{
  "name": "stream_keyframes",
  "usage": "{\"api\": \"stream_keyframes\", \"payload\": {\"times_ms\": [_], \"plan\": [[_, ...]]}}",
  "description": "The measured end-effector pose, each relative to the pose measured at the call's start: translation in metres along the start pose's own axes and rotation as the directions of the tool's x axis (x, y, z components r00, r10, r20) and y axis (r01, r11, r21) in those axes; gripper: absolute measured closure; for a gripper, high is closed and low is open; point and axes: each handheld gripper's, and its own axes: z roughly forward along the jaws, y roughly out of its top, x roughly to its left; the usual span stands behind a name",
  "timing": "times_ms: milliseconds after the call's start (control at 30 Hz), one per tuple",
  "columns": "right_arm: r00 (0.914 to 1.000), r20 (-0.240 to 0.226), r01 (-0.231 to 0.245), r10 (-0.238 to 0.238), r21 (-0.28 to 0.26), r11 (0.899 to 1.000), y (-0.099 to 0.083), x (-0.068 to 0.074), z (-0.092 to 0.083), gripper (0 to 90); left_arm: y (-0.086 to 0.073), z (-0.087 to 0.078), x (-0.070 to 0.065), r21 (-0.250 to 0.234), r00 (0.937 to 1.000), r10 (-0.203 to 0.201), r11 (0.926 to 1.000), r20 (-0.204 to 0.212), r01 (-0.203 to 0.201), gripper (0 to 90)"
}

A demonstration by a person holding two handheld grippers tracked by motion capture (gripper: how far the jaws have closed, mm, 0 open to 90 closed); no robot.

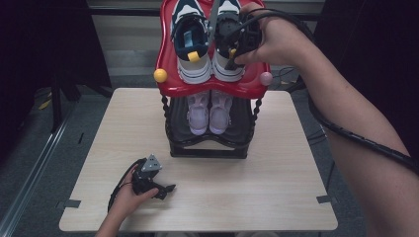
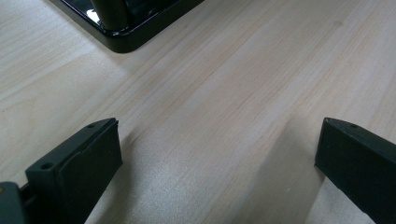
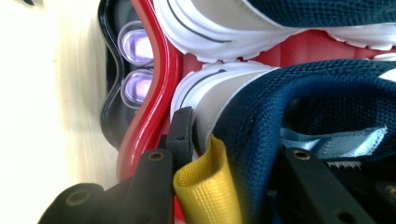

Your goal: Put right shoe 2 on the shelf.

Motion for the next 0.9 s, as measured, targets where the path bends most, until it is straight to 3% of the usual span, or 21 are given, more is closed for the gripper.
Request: {"api": "stream_keyframes", "payload": {"times_ms": [467, 767, 900], "plan": [[0.9998, 0.019, 0.007, -0.007, -0.008, 1.000, -0.0018, 0.0009, -0.0013, 63.4, -0.0001, 0.0002, 0.0000, -0.003, 1.0000, -0.001, 1.0000, 0.001, 0.001, 0.0], [0.9972, 0.022, -0.070, 0.071, -0.035, 0.997, -0.0034, 0.0003, -0.0069, 51.4, 0.0000, 0.0000, 0.0000, 0.000, 1.0000, -0.002, 1.0000, 0.000, 0.002, 0.0], [0.9954, -0.004, -0.096, 0.096, -0.049, 0.994, -0.0046, -0.0005, -0.0078, 47.5, 0.0000, 0.0000, -0.0001, 0.000, 1.0000, -0.002, 1.0000, 0.000, 0.002, 0.0]]}}
